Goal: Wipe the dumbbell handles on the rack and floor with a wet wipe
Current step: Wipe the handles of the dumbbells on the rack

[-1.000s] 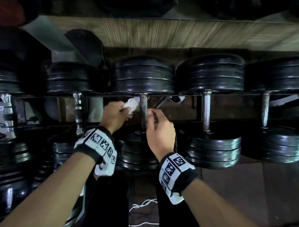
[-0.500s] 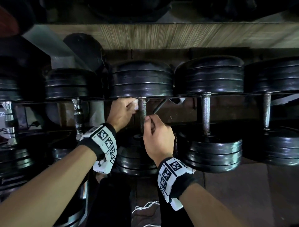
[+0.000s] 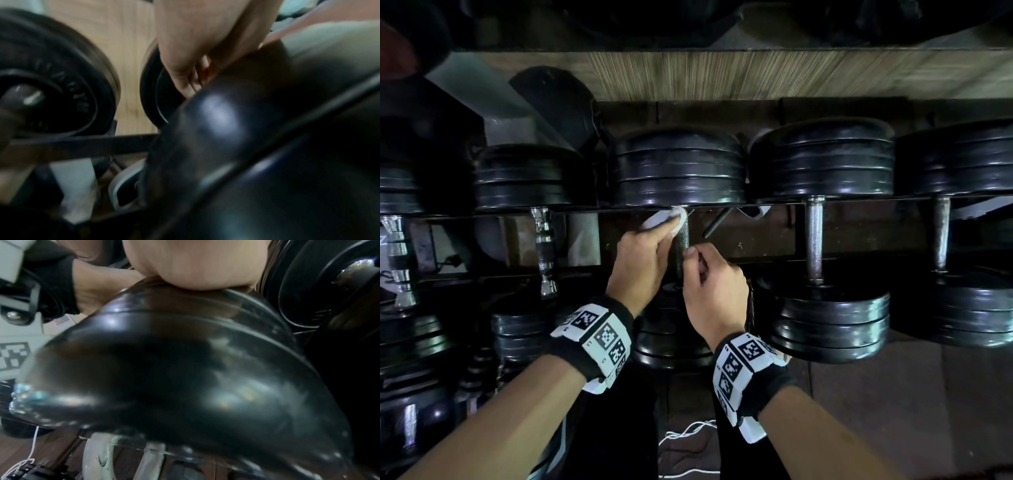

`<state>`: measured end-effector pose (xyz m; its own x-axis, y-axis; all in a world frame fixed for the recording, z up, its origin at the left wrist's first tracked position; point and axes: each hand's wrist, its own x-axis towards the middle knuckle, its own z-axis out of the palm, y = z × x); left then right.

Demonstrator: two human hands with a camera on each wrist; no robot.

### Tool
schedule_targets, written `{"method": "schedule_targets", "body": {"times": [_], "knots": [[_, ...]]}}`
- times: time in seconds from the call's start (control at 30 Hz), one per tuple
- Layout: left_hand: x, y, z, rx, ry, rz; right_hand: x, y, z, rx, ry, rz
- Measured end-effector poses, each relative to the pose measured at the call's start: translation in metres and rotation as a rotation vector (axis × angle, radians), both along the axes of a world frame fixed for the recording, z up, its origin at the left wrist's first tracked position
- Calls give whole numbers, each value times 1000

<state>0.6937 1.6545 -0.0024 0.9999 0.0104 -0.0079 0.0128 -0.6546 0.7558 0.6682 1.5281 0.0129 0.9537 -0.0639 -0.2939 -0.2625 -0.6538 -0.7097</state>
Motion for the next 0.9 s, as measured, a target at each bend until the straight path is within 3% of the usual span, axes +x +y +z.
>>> {"method": "schedule_targets", "body": {"times": [0.07,0.17,0.23,0.33,0.5,0.73,0.83,0.9], "knots": [[-1,2,3,1,-11,-23,0,0,1,3,10,-4],[0,15,-4,-3,-4,83,0,-1,0,1,15,-20],[2,24,-14,32,108,159,1,-2,-1,3,8,-24],[12,20,-19,88,277,142,1,-2,0,6,11,-12],[33,7,-9,-92,329,108,0,0,-2,-3,-48,-13],[15,2,4,-1,112,165,0,-2,0,7,-55,-2],[5,1,10,-3,-13,59,0,-2,-1,-1,-57,-3],[1,-4,13,-46,-5,-54,0,-2,-1,8,-79,-8]]}}
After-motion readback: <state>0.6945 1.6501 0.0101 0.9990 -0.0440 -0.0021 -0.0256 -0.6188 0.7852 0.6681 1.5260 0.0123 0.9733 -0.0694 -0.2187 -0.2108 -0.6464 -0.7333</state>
